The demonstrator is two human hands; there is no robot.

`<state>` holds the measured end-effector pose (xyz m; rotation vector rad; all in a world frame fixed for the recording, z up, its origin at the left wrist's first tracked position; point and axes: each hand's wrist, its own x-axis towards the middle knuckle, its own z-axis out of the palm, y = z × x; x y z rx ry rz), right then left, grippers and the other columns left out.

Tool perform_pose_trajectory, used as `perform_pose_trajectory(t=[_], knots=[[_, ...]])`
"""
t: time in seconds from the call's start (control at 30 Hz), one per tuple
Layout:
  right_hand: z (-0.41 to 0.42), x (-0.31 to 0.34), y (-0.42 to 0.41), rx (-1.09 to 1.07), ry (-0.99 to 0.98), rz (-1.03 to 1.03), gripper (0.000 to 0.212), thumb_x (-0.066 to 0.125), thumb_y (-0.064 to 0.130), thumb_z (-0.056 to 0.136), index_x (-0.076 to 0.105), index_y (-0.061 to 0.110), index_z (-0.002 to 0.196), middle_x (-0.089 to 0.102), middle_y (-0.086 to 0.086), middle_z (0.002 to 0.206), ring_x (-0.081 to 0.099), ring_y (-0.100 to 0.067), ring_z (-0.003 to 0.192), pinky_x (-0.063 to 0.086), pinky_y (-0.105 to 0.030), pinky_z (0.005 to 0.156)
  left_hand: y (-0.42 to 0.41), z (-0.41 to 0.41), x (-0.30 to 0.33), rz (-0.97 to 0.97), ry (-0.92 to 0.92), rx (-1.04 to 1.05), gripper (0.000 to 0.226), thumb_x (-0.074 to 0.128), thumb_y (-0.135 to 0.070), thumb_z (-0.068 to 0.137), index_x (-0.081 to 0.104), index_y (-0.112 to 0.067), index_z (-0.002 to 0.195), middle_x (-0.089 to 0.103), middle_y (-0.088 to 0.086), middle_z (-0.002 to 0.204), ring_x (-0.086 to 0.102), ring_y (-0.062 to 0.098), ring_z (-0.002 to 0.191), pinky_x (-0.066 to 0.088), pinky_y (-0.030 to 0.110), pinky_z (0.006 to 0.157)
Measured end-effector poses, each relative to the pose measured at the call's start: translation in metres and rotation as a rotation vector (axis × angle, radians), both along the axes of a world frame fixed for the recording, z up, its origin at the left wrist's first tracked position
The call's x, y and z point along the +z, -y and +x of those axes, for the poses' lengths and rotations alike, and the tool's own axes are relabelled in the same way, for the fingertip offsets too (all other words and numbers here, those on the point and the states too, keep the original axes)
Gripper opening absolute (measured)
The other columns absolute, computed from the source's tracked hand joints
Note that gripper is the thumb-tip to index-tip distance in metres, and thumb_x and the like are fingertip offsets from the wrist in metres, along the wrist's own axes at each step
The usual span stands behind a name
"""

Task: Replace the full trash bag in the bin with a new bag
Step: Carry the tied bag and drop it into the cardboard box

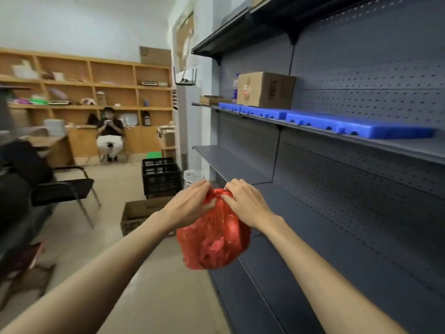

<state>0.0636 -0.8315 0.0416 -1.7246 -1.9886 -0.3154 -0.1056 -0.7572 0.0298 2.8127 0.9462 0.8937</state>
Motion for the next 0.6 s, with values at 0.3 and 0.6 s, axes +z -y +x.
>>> perform_pose_trajectory(t=[0.3,0.6], knots=[[-0.049,-0.013,-0.129,0.233,0.006,-0.037,0.026,0.046,0.033,0.098,0.058,0.010,0.102,0.060,-0.010,0.110,0.054,-0.030,0.107,0.041,-0.042,0.090,-0.093,-0.063,-0.012,0.009,-0.065,0.219,0.024,0.055,-0.034,0.093,0.056,-0.012,0.100,0.053,0.000,0.096,0.053,0.016,0.088,0.040,0.028,0.076],[-0.068,-0.033,-0.247,0.370,0.027,-0.046,0.028,0.045,0.032,0.099,0.058,0.009,0.107,0.058,-0.009,0.110,0.052,-0.027,0.107,0.037,-0.039,0.087,-0.181,-0.082,-0.036,-0.025,-0.069,0.398,0.029,0.048,-0.042,0.092,0.053,-0.013,0.096,0.050,-0.002,0.092,0.051,0.015,0.083,0.045,0.033,0.071]])
